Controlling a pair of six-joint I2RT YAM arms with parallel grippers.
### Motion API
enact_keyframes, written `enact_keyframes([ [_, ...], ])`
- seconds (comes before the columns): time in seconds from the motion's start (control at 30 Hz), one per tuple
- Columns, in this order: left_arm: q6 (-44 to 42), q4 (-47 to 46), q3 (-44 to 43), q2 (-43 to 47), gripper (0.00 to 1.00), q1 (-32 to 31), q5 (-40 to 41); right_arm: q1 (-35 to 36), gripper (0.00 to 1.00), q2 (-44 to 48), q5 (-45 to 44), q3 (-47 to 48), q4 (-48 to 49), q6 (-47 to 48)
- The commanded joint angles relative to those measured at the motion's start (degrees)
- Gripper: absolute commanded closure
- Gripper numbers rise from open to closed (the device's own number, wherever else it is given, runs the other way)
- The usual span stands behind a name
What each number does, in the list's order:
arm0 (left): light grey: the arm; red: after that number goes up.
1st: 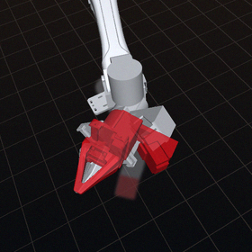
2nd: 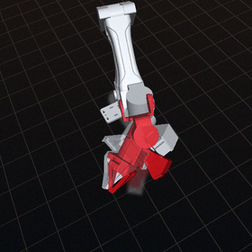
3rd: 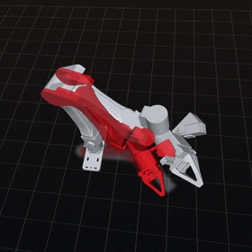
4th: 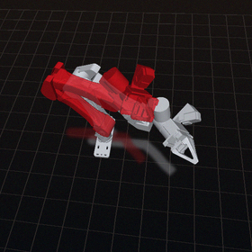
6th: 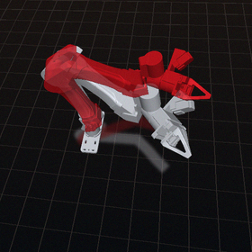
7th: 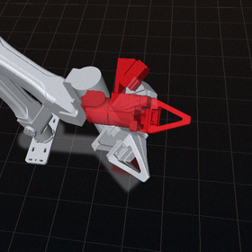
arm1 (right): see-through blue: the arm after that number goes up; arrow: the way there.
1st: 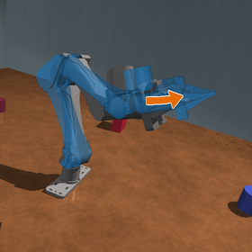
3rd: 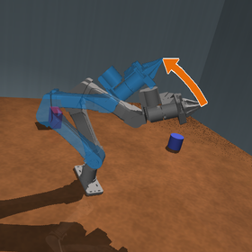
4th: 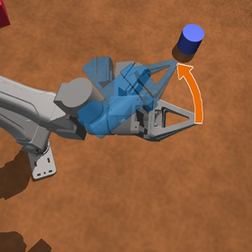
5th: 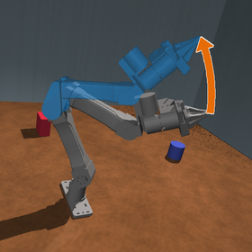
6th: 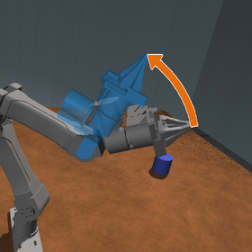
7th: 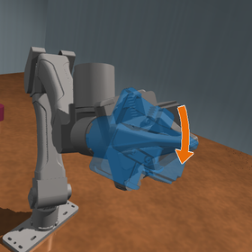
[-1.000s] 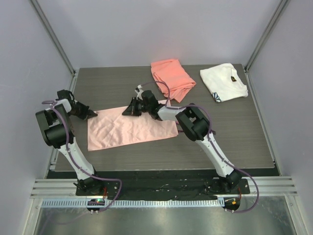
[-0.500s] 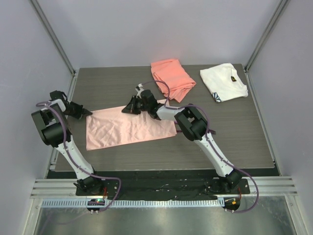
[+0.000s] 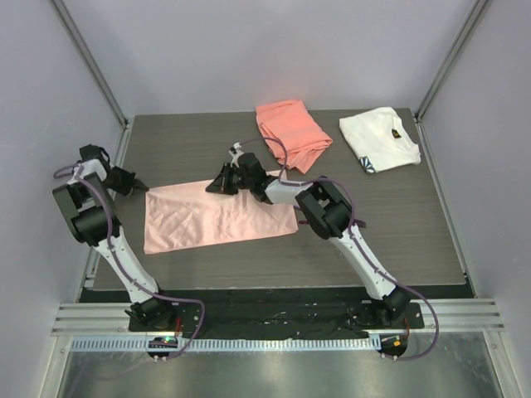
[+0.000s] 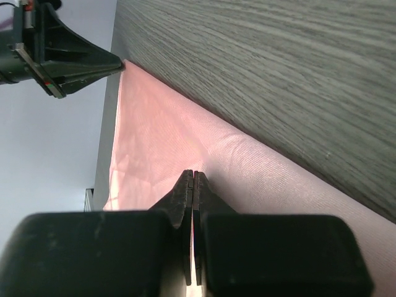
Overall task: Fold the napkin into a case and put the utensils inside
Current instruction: Smooth out the rectangle-folded napkin at the center of the board.
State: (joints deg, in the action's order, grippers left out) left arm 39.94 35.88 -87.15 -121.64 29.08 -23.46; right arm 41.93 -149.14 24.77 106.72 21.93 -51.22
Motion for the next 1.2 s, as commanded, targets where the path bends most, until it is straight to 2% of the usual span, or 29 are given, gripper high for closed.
enact_keyframes([
  [0.0, -0.3, -1.4, 0.7, 11.9, 0.89, -3.1, 6.6, -0.2, 0.99, 1.4, 0.4, 0.4, -5.3, 0.5],
  [0.17, 3.7, -3.5, 6.2, 16.3, 0.89, -8.4, 3.9, -0.3, 0.99, 3.5, 0.4, 3.3, -6.8, 0.9],
  [0.27, 6.6, -8.8, 14.5, 18.5, 0.92, -10.4, 2.5, -0.1, 0.99, 4.7, 0.9, 3.5, -4.7, 1.7],
  [0.47, 7.3, -13.4, 18.2, 15.0, 0.97, -14.2, 0.3, 1.6, 0.99, 2.4, 1.6, 6.1, -4.5, 2.3],
  [0.57, 7.9, -13.6, 18.3, 12.1, 0.98, -14.7, 1.0, 1.7, 0.99, 1.2, 1.2, 7.3, -4.4, 1.7],
  [0.7, 3.5, -8.7, 15.0, 8.7, 0.98, -14.6, 8.6, 0.8, 0.99, -0.2, -0.6, 9.8, -7.4, 4.2],
  [0.8, 1.2, -5.3, 11.5, 7.2, 0.98, -14.5, 11.1, -0.7, 0.99, -0.5, -0.6, 13.5, -12.7, 8.0],
  [0.83, 0.8, -4.9, 11.0, 7.4, 0.96, -14.6, 11.5, -1.2, 0.99, 0.0, -1.1, 14.9, -17.3, 9.2],
  [0.9, -0.8, -3.3, 8.9, 8.8, 0.92, -15.1, 11.8, -1.8, 0.99, 2.6, -1.9, 15.8, -21.7, 12.3],
  [0.93, -1.4, -2.3, 6.7, 9.3, 0.87, -15.5, 12.4, -2.1, 0.98, 3.8, -2.0, 16.3, -28.2, 13.5],
  [1.0, -3.2, 1.5, 4.4, 11.2, 0.81, -16.8, 12.9, -2.5, 0.94, 9.3, -3.2, 15.2, -33.2, 18.1],
  [1.03, -4.7, 3.1, 2.4, 12.0, 0.77, -17.4, 13.6, -2.4, 0.91, 11.5, -7.0, 12.4, -38.2, 20.0],
  [1.1, -5.7, 4.9, 1.6, 14.2, 0.72, -19.4, 14.7, -2.5, 0.81, 18.8, -10.6, 8.0, -42.0, 23.0],
  [1.13, -6.7, 5.8, 1.7, 16.5, 0.70, -20.5, 15.1, -2.6, 0.68, 21.0, -13.0, 4.9, -46.9, 26.1],
  [1.17, -7.0, 6.0, 2.0, 17.7, 0.69, -21.5, 15.5, -2.7, 0.63, 22.3, -17.6, 4.2, -50.2, 27.3],
])
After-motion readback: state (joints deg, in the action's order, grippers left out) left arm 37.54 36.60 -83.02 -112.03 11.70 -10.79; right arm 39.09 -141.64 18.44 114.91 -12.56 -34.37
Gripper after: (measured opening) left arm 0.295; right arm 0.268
